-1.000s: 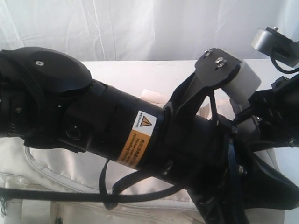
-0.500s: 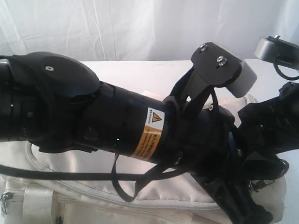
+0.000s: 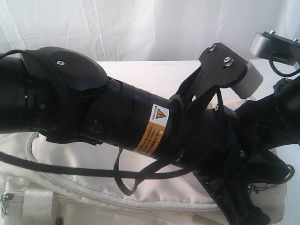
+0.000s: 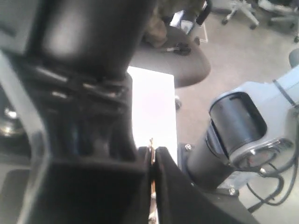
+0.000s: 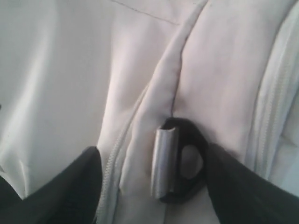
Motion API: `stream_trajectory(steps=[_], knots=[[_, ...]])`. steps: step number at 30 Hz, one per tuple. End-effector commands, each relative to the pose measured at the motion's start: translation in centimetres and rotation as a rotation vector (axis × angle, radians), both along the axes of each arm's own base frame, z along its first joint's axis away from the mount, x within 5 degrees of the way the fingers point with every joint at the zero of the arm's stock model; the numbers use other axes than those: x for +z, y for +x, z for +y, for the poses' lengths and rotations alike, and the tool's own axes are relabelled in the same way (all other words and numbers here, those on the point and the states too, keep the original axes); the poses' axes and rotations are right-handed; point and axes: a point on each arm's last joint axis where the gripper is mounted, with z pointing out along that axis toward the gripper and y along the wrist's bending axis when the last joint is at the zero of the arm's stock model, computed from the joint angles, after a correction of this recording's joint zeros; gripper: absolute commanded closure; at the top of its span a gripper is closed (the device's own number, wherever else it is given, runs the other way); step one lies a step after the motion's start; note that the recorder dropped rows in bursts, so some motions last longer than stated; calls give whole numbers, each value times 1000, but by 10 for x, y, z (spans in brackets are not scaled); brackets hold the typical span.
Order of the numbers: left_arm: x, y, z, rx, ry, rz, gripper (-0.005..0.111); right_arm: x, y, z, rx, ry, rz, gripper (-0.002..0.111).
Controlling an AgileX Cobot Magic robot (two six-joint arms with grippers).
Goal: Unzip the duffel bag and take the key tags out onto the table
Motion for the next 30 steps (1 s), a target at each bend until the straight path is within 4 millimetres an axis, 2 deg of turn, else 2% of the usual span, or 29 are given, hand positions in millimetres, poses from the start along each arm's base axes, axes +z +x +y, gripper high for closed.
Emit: stream_trajectory(steps=[1, 4, 12, 15, 25, 28, 30], knots=[[17, -3, 1, -33, -60, 26, 107, -11, 0, 5, 72, -50, 65, 48], [17, -5, 1, -53, -60, 35, 107, -19, 6, 4, 73, -103, 79, 48], [17, -5, 1, -51, -60, 41, 107, -24, 9, 11, 83, -85, 121, 50], [17, -5, 1, -51, -60, 41, 107, -29, 10, 15, 101, -101, 135, 58], [17, -4, 1, -45, -60, 35, 107, -38, 18, 20, 134, -112, 129, 102], [17, -5, 1, -49, -60, 37, 107, -37, 25, 22, 104, -93, 67, 108], [17, -5, 1, -49, -60, 37, 107, -36, 28, 23, 87, -82, 32, 108]])
